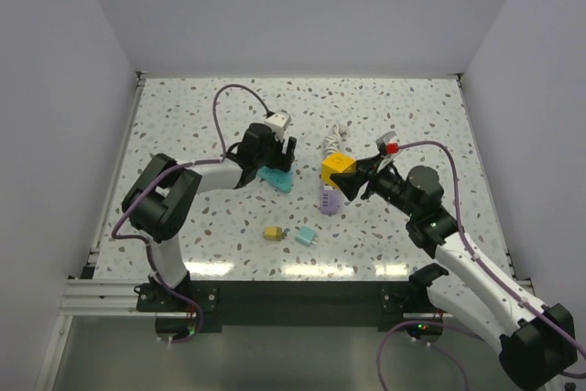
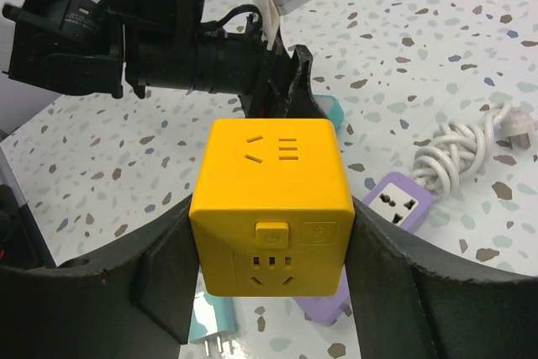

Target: Insert the plug

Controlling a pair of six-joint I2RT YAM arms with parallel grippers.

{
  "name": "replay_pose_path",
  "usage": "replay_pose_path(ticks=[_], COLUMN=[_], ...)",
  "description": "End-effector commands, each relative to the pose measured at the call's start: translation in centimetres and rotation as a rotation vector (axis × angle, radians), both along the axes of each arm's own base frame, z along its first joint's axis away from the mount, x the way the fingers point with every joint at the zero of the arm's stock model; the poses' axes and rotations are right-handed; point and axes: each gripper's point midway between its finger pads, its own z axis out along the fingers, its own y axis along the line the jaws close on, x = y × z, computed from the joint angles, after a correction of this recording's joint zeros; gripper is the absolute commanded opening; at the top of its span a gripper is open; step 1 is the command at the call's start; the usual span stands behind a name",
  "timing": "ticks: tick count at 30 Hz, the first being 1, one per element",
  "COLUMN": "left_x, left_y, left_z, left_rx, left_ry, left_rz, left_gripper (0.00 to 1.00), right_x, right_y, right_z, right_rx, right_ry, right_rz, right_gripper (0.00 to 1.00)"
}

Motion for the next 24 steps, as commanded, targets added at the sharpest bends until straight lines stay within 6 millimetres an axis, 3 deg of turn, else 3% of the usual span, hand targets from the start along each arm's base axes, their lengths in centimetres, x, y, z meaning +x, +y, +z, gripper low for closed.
replay_pose_path(ticks=[1,9,19,22,24], left_x=[-0.5,0.3,2.1,2.9,3.1], left_y=[2.3,4.9,8.0,8.8,8.9], left_z=[-2.5,-1.7,-2.1,-1.8,-1.4], left_rx=[0.107,0.175,0.184,0.165,0.157], left_ry=[0.081,0.061,0.081,0.078,0.066], left_rz=[0.141,0.288,0.419,0.448,0.456], left_gripper=[0.78,0.59,0.26,0.19,0.24], right_x=[0.5,0.2,0.6,1.2,1.5], right_y=[-0.4,-0.4,-0.2,0.2,0.4], right_z=[3.1,3.4,2.8,2.1,1.7], right_rx=[0.038,0.041,0.015,-0.004,-0.009], right_ry=[-0.084,-0.096,-0.058,-0.017,0.002], right_rz=[-0.026,-0.02,-0.023,-0.016,-0.012], right_gripper=[0.0,0.0,0.0,0.0,0.0])
